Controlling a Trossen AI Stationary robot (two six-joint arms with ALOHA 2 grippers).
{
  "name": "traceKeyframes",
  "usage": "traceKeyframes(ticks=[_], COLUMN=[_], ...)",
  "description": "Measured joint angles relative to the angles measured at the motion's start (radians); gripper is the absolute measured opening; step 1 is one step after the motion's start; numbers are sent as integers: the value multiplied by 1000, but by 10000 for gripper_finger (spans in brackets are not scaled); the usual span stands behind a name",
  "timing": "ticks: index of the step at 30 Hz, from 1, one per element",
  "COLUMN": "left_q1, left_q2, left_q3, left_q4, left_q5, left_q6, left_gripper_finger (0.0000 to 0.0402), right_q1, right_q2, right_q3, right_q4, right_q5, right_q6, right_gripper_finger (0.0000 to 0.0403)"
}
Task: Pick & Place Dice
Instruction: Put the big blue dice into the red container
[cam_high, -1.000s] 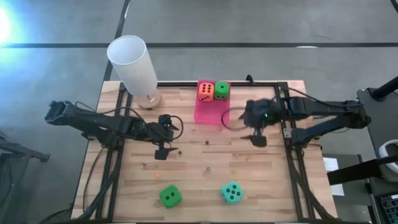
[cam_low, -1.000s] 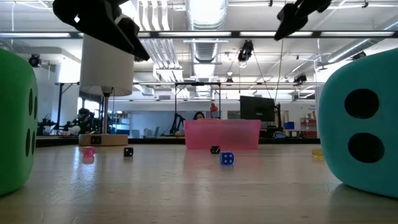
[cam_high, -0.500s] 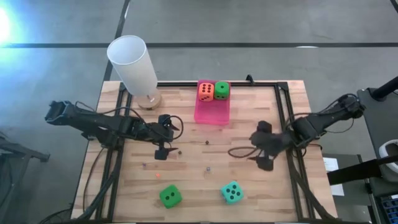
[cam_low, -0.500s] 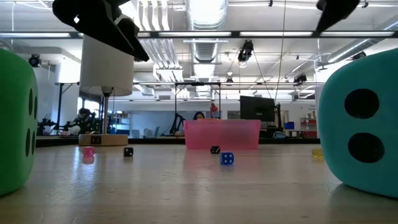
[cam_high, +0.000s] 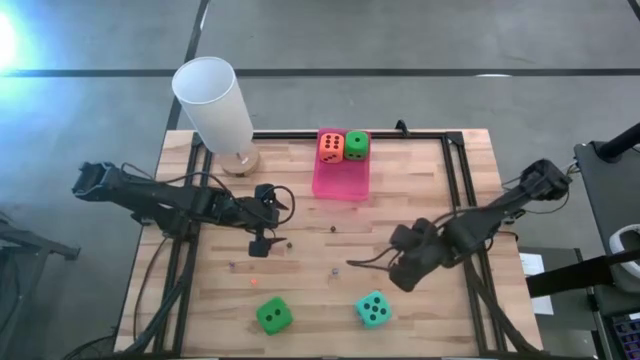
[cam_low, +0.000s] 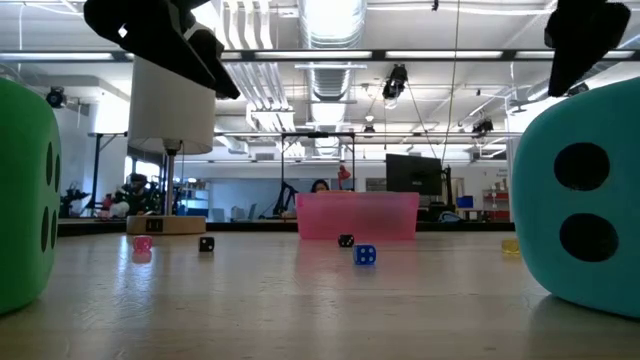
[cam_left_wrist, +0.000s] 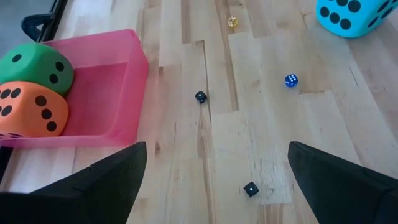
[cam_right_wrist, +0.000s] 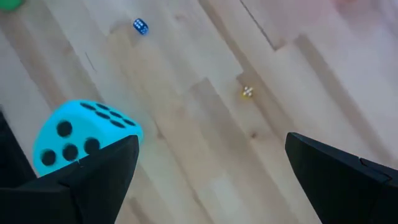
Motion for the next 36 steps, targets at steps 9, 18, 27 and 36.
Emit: traceKeyframes(ticks=[9, 18, 27, 36], left_q1=[0, 0, 0, -1], left_q2=[0, 0, 0, 0], left_q3=[0, 0, 0, 0], left_q4=[3, 9, 8, 8], left_q5=[4, 5, 5, 5], left_q6=[-52, -56, -55, -42], left_gripper_finger=[392, 393, 391, 391], right_q1=[29, 74, 107, 106], right_q2=[165, 365, 492, 537], right_q3=[187, 397, 483, 490], right_q4=[-26, -107, -116, -123], right_q5=[-30, -38, -77, -100], right_q6=[172, 223, 331, 450], right_gripper_finger=[400, 400, 400, 400])
